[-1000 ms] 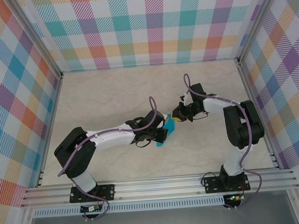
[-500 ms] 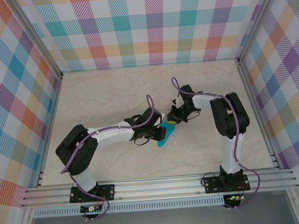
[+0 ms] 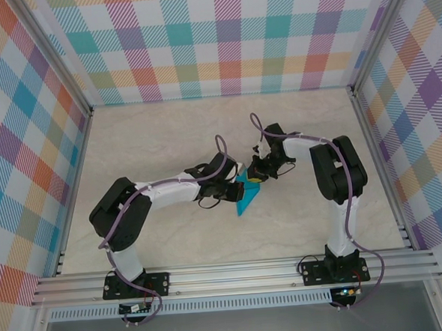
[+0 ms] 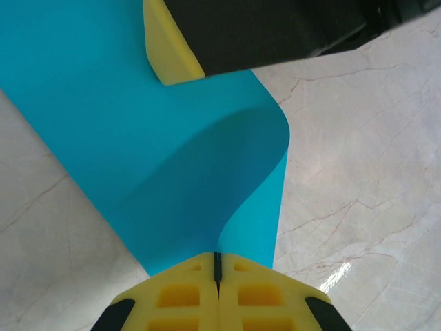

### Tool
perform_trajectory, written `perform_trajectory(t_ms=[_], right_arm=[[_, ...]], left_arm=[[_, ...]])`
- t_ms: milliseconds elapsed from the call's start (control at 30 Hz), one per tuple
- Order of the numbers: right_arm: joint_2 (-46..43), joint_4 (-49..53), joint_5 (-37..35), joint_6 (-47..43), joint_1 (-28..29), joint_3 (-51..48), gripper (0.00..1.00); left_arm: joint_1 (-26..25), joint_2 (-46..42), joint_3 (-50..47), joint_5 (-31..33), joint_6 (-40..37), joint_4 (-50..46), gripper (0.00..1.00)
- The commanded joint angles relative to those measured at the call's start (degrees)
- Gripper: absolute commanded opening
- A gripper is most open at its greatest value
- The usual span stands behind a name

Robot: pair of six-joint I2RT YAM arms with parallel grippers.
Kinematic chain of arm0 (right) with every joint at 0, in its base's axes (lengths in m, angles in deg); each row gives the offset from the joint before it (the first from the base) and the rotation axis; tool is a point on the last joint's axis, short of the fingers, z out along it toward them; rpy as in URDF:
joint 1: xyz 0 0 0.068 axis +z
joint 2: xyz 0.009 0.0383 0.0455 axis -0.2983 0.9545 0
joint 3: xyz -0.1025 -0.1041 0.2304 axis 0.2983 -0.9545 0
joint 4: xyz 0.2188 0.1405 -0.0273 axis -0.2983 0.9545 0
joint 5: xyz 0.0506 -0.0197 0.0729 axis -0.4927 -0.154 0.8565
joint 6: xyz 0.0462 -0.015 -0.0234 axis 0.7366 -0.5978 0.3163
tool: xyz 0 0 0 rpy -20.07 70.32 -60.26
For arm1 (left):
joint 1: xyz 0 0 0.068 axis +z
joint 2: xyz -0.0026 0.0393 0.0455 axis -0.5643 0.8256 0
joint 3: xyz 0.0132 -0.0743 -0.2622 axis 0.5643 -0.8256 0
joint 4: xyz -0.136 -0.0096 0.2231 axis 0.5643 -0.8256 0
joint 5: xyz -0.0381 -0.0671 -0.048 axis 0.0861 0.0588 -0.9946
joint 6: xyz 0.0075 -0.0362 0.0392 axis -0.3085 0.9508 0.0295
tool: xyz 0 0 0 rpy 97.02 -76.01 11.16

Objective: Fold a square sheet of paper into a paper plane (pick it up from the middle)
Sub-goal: Third fold the triangle at the center of the table.

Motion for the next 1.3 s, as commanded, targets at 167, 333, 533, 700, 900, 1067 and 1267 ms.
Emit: perform_trajectory(t_ms=[167, 333, 533, 700, 900, 1067, 1267], right_arm=[[1.3, 3.0, -1.8, -2.0, 0.3, 1.6, 0.07], [1.0, 2.9, -1.2, -1.3, 0.3, 1.7, 0.08], [0.8, 2.5, -0.1, -0.8, 0.2, 1.4, 0.08], [1.0, 2.5, 0.0, -0.8, 0.3, 1.5, 0.08], [1.2, 2.0, -0.1, -0.5, 0.3, 1.0, 0.08], [1.3, 2.1, -0.4, -0.4, 0.3, 1.0, 0.09], [1.3, 2.1, -0.3, -0.4, 0.2, 1.1, 0.09]], left_arm=[[1.8, 2.5, 1.8, -0.4, -1.4, -1.9, 0.04], [2.0, 3.6, 2.3, -0.5, -1.1, -2.1, 0.04], [1.9, 4.8, 2.5, -1.1, -0.9, -1.0, 0.04], [2.1, 5.3, 2.6, -0.9, -1.1, 0.2, 0.05], [2.4, 5.3, 2.5, -1.3, -1.4, 1.5, 0.04], [2.5, 5.5, 2.6, -1.5, -1.6, 1.7, 0.04], [2.6, 6.6, 2.0, -0.8, -1.4, 0.1, 0.04]])
